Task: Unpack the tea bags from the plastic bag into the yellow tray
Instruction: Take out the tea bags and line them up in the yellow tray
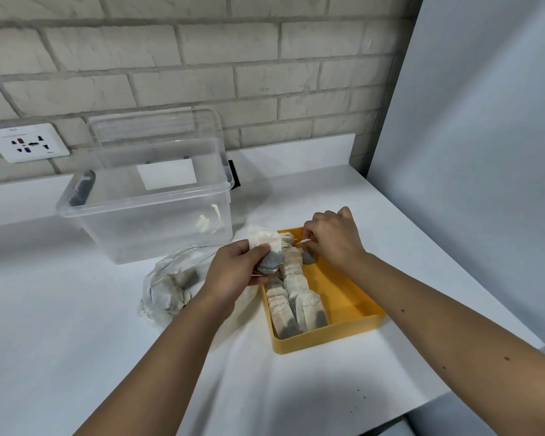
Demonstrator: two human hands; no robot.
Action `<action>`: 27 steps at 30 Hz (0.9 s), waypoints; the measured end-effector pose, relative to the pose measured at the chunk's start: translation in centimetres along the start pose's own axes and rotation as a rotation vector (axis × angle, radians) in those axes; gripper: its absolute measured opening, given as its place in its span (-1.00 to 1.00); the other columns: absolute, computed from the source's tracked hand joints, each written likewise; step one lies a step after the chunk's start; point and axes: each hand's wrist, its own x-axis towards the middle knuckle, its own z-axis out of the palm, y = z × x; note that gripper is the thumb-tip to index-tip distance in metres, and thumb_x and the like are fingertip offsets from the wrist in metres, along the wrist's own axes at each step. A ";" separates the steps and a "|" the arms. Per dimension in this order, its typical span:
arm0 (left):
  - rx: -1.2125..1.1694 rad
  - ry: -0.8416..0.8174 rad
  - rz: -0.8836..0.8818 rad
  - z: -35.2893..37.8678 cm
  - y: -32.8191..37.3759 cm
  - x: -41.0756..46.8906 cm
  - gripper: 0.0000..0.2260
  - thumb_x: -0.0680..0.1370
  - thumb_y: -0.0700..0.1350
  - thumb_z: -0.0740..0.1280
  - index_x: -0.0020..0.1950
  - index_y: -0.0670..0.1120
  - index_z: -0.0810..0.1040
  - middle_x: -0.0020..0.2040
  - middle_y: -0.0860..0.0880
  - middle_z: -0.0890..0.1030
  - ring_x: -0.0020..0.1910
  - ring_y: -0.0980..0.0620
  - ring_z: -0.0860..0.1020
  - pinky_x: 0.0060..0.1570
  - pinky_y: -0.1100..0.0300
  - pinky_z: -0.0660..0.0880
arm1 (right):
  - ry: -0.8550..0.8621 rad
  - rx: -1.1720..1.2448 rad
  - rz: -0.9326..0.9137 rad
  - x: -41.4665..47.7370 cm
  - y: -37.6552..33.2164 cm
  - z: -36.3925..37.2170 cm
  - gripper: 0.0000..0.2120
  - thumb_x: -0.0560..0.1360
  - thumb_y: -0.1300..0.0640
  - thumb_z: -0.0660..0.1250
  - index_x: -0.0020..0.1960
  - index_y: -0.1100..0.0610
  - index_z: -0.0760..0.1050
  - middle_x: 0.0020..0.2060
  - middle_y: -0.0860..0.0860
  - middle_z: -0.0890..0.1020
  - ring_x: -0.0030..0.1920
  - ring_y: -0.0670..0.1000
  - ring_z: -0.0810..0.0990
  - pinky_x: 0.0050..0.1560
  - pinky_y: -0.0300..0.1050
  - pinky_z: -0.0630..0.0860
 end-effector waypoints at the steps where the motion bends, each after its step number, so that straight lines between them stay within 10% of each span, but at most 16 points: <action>1: 0.003 0.000 -0.002 0.0 -0.1 0.0 -0.79 0.59 -0.15 0.36 0.07 -0.29 0.63 -0.03 -0.22 0.70 -0.26 0.02 0.69 -0.27 0.19 0.64 | 0.008 -0.023 -0.002 0.0 -0.1 0.0 -0.84 0.56 0.01 0.29 0.06 -0.03 0.62 -0.01 -0.06 0.64 0.04 0.01 0.55 0.11 -0.04 0.27; 20: -0.031 -0.052 -0.049 0.1 0.0 -0.3 -0.86 0.60 -0.16 0.34 -0.05 -0.18 0.67 -0.11 -0.16 0.72 -0.16 -0.13 0.72 -0.23 0.16 0.66 | 0.135 -0.080 -0.061 0.2 -0.3 0.3 -0.91 0.48 0.18 0.38 -0.04 0.13 0.49 -0.28 0.04 0.65 -0.22 0.12 0.59 -0.02 0.01 0.31; 27: -0.054 -0.098 -0.085 0.0 -0.2 -0.4 -0.84 0.61 -0.12 0.34 0.05 -0.18 0.65 -0.06 -0.17 0.73 -0.13 -0.20 0.71 -0.14 0.07 0.67 | 0.166 0.657 0.189 -1.0 -0.1 -2.0 -0.85 0.42 0.06 0.52 -0.07 0.07 0.61 -0.27 -0.07 0.66 -0.25 -0.09 0.59 -0.05 -0.19 0.46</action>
